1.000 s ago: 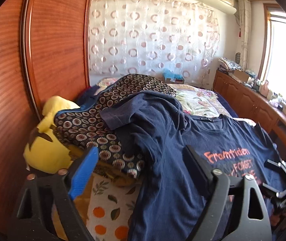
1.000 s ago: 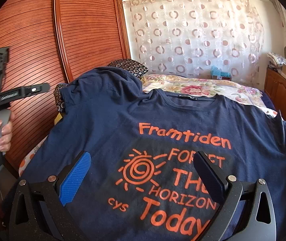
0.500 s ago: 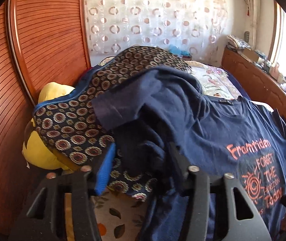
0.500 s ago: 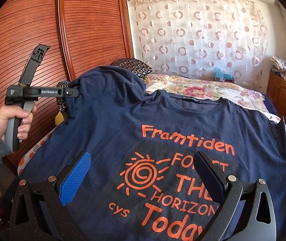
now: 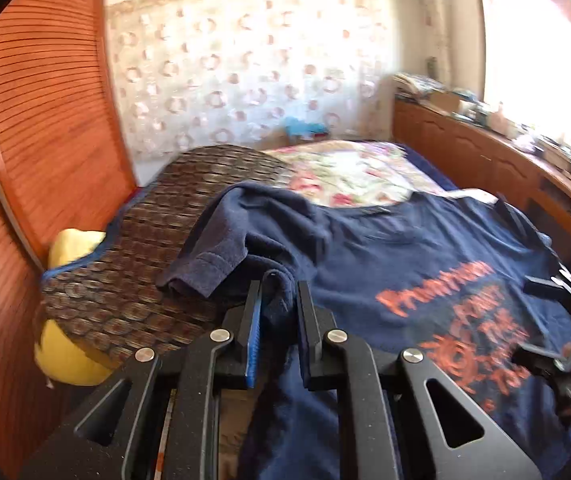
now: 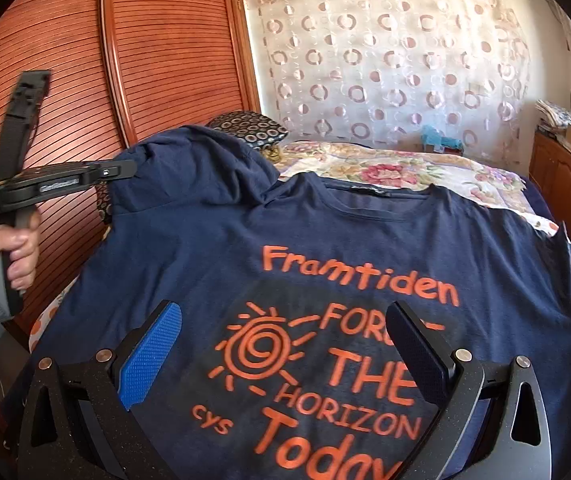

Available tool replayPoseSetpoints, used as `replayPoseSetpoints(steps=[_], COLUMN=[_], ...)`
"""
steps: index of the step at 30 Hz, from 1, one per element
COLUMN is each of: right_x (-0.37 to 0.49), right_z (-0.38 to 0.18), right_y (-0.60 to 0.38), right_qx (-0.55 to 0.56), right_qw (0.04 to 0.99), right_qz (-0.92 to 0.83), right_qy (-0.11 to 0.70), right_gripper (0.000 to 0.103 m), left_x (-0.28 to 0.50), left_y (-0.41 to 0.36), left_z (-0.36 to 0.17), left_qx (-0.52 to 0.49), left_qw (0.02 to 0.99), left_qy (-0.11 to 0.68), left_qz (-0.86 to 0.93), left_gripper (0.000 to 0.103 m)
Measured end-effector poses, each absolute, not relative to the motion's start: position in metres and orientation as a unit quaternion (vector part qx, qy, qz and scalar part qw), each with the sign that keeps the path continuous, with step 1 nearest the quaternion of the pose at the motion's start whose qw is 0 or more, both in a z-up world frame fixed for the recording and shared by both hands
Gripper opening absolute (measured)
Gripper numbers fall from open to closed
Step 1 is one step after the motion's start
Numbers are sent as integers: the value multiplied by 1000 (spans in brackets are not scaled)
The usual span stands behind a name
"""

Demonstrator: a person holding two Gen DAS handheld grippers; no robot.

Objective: Fold small clothes
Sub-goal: 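Reach the left tool to the sleeve beside the patterned cloth and grasp it, then grasp the sleeve with the right tool, fold it over the shirt body, release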

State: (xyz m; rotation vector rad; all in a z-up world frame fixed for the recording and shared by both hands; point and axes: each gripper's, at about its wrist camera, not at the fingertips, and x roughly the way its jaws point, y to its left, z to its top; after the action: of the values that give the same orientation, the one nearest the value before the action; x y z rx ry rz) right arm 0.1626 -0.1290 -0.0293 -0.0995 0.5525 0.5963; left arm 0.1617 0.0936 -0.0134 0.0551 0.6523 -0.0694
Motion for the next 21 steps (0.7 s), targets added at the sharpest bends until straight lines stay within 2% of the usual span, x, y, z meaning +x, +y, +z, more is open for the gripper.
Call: replayPoseSetpoints(steps=[3,5,7,8,10,12,15,21], right_x=[164,165,165,166,167,168,170,184], right_z=[-29,-27,-27,-26,-26,-25,-23,-22], right_y=[-134,-137,-136,-136,-135,-131,-123,-90], right_qx=[-43,-40,-38,-40,-44,-47,-53,-74], right_qw=[919,920,921,921,921,921,918,902], right_qz=[283,279,277,276,273,274,279,307], right_qy=[270,272,272,272,273,274,278,293], right_gripper=[102,102,102,102,102,102,102,102], left_x=[153,141,128,122,110,100,88,78], left_y=[82,77,75,75,77,85,99,125], left_z=[-19,-24,-30,-33,-41,-51,-70,-102], left_qx=[34,33,27,25,17,7,-5,-18], left_qw=[941,940,939,940,938,937,932,918], left_qy=[334,334,335,334,340,343,359,396], left_qz=[-47,-59,-68,-69,-66,-63,-48,-22], left_gripper=[21,32,51,53,70,77,81,81])
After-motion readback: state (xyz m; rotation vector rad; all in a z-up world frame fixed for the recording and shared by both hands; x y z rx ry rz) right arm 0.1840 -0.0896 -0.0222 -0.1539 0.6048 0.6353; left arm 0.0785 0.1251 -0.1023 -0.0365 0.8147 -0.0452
